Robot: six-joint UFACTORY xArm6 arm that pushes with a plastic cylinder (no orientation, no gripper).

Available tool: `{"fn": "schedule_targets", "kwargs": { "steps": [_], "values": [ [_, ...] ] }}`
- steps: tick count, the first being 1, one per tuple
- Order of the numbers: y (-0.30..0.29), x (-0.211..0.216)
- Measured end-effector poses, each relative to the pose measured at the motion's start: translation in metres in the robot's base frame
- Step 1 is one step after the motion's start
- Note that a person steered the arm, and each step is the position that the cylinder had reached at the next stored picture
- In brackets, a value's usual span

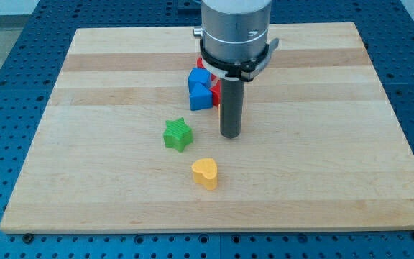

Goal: Push the yellow heart into the red star

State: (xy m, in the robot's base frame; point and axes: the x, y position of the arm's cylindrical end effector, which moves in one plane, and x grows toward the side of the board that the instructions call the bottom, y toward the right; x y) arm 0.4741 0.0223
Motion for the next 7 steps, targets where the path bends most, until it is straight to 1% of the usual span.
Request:
{"fn": "schedule_targets", "kwargs": {
  "steps": [1,2,3,4,5,7],
  "values": [
    [0.024,0.036],
    [0.043,0.108],
    [0.045,0.144],
    [0.006,0.119],
    [-0.017,0.081],
    [-0.02,0.08]
  ]
}}
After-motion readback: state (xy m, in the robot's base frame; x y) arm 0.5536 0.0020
